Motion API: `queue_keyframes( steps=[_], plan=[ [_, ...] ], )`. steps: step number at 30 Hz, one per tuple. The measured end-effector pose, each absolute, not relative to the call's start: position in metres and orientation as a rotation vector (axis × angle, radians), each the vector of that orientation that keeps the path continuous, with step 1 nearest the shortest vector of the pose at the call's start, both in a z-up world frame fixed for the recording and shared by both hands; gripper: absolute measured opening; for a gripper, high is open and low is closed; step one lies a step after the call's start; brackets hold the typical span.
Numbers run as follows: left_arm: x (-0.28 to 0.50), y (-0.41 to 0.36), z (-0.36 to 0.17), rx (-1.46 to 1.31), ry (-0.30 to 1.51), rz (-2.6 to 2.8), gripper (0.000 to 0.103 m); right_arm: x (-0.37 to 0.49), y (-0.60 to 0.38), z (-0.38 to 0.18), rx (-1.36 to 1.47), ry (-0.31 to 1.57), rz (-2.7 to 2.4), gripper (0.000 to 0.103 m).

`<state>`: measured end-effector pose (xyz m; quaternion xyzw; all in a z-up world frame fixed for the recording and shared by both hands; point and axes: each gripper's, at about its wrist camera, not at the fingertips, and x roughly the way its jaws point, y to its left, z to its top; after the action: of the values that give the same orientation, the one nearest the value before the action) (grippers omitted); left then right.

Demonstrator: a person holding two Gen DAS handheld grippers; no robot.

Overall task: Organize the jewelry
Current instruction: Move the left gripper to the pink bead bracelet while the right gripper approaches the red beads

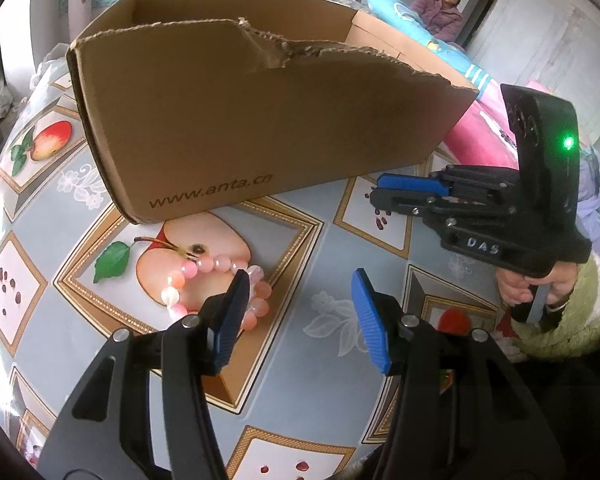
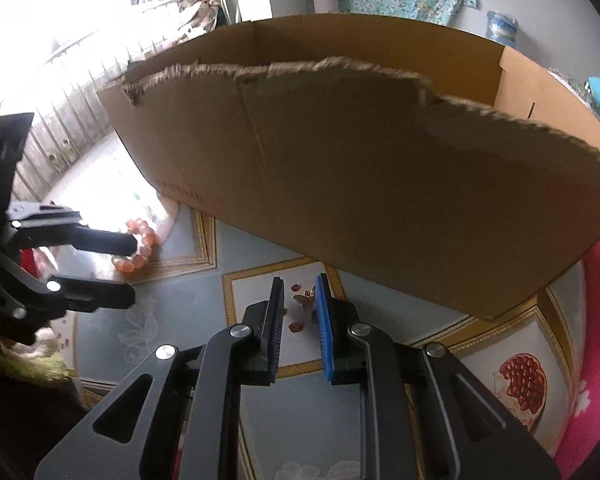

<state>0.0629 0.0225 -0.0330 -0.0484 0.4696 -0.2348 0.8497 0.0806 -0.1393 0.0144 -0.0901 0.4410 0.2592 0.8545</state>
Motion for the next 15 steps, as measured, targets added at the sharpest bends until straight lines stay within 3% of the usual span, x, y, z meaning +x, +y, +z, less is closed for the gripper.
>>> queue_keyframes(
  steps=[5, 15],
  plan=[
    [0.0623, 0.0235, -0.0335, -0.106, 0.987, -0.498, 0.05, 0.0789, -0.1376, 0.0151, -0.233, 0.912, 0.531, 0.011],
    [0.0602, 0.0266, -0.0337, -0.108, 0.978, -0.505, 0.05, 0.0851, -0.1406, 0.0213, -0.206, 0.926, 0.507, 0.011]
  ],
)
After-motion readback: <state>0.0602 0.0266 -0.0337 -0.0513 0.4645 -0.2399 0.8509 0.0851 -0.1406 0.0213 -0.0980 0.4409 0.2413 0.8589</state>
